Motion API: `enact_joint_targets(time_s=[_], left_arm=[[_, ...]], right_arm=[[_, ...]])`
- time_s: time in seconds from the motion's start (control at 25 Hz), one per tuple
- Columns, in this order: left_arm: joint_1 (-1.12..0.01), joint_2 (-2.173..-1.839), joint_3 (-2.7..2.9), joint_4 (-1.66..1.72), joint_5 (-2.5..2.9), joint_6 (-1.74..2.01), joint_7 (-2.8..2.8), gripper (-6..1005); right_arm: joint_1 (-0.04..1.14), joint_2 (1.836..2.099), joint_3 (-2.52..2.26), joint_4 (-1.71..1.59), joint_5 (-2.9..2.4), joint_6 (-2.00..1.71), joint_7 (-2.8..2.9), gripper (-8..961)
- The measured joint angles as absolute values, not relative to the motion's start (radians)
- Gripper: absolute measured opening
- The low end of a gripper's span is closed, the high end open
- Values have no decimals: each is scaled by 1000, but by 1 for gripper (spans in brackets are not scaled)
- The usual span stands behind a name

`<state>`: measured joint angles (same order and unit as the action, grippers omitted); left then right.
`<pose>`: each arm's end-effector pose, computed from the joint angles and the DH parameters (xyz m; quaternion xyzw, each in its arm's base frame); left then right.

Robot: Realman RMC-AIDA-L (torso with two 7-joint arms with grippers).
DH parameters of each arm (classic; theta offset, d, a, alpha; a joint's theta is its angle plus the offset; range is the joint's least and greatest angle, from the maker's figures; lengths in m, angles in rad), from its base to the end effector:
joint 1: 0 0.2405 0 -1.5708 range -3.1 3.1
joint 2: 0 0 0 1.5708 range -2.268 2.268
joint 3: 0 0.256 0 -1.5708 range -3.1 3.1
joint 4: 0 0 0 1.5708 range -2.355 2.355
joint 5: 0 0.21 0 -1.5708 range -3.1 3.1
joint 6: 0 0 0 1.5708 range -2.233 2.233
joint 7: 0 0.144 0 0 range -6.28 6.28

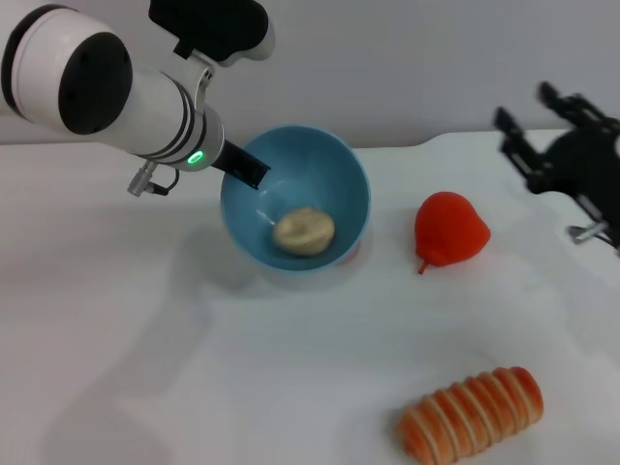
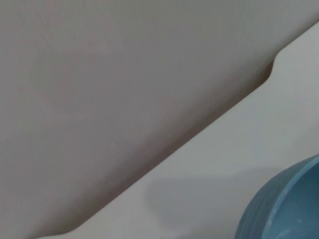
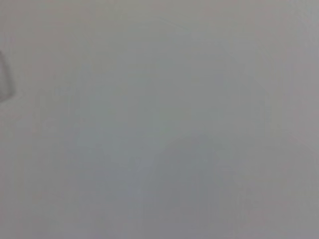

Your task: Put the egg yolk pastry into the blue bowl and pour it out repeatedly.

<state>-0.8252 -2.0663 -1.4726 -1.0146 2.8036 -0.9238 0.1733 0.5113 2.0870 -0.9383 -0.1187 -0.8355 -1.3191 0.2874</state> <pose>-0.1431 0.4353 -0.0497 -0.8776 -0.2798 0.1202 0.3703 0.2880 0.3445 -0.0107 -0.7821 0.0946 0.3328 0.5184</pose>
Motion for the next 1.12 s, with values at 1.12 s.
enact_joint_targets(time_s=[1.12], left_arm=[[-714, -2069, -1267, -1192, 2811, -416, 174, -1]], right_arm=[[375, 2085, -809, 80, -638, -1430, 211, 514]])
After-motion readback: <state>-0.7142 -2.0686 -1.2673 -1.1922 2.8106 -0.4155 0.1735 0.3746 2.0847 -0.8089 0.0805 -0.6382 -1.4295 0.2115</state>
